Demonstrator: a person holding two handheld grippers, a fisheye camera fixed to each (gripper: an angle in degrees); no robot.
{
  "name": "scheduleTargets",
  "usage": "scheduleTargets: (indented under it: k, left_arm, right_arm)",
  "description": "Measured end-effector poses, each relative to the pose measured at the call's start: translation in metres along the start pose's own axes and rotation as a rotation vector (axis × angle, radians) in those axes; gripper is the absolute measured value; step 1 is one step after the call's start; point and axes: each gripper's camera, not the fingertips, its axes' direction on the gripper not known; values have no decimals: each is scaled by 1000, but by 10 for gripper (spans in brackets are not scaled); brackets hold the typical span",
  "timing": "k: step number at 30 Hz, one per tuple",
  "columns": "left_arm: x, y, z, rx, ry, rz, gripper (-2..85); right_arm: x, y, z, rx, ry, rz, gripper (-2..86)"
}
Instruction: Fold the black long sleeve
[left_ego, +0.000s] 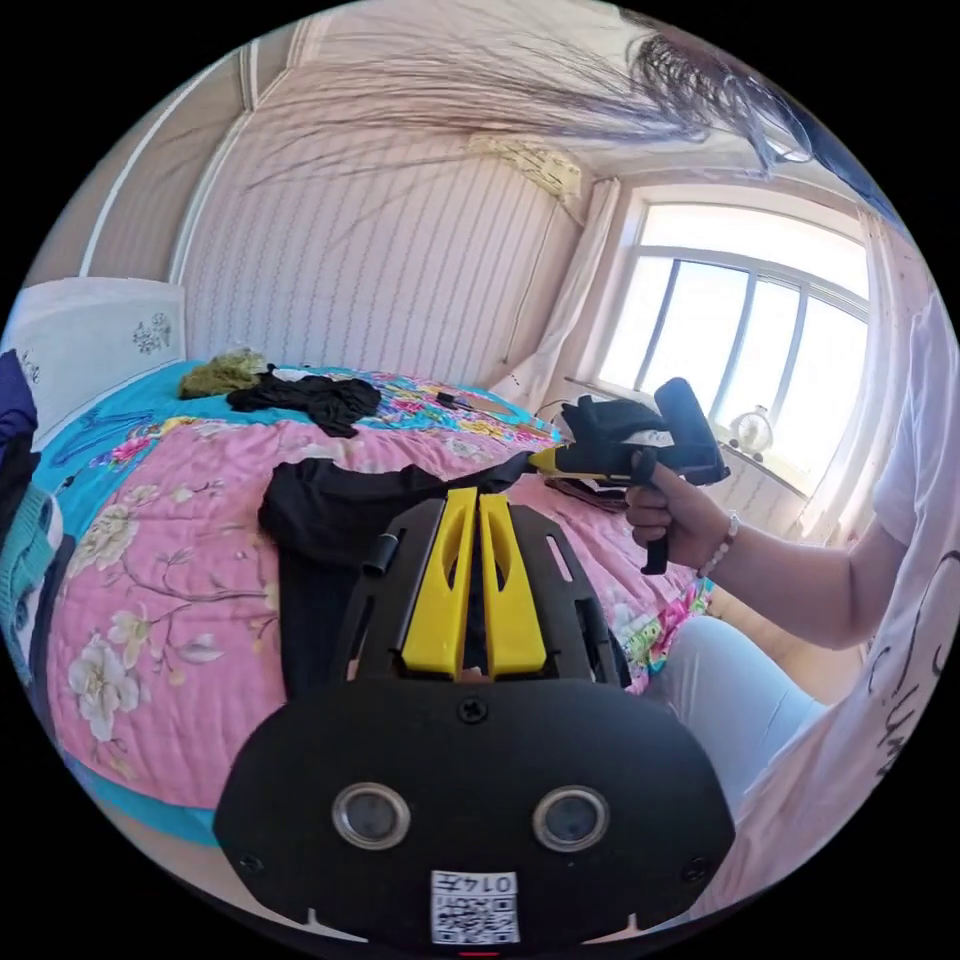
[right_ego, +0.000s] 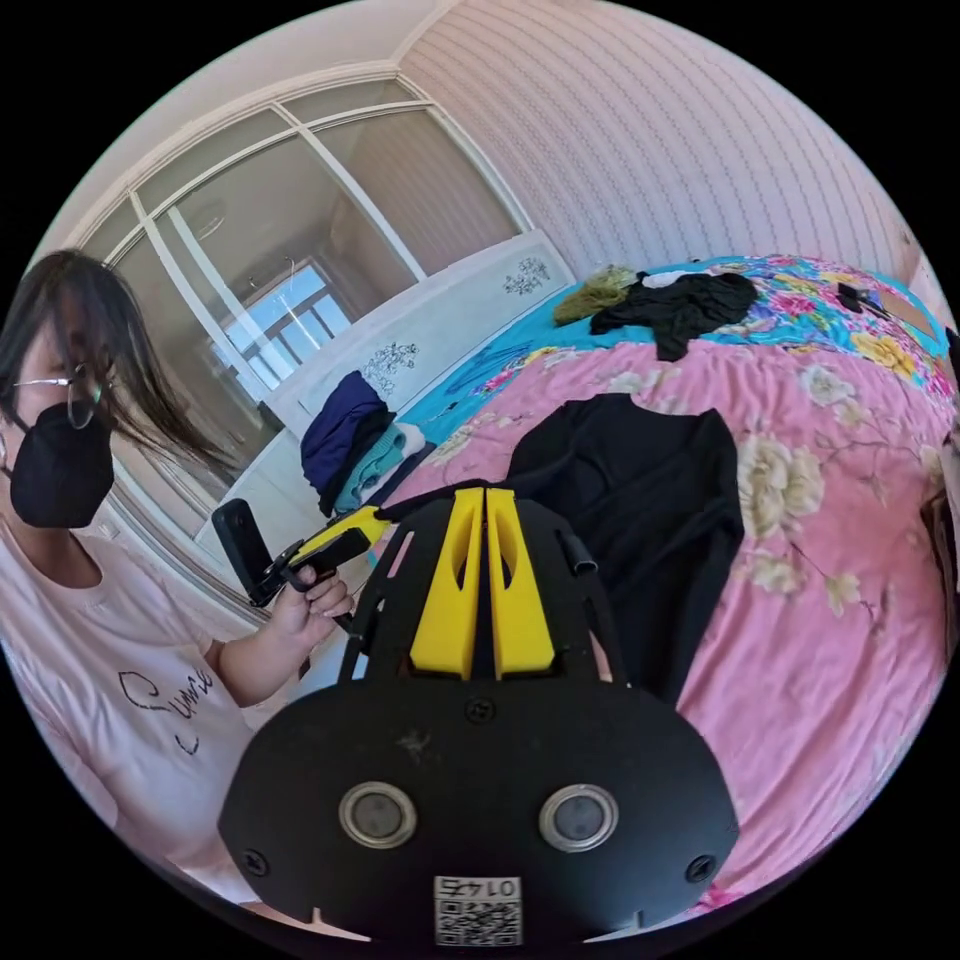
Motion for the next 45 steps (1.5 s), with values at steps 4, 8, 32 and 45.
scheduleTargets:
  k: [4, 8, 32, 45]
  left_arm:
    - [28, -10, 25, -39, 89, 66, -10]
    - [38, -5, 60, -153, 141, 78, -10]
    - [-270, -150, 252, -391, -210, -299, 69]
    - [-340, -180, 306, -468, -271, -354, -8]
  right_arm:
    - [15, 22, -51, 40, 35, 59, -1]
    - [33, 42, -71, -2, 91, 135, -2]
    - [147, -147, 9, -172, 396, 59, 78]
    - [202, -194, -5, -225, 355, 142, 7]
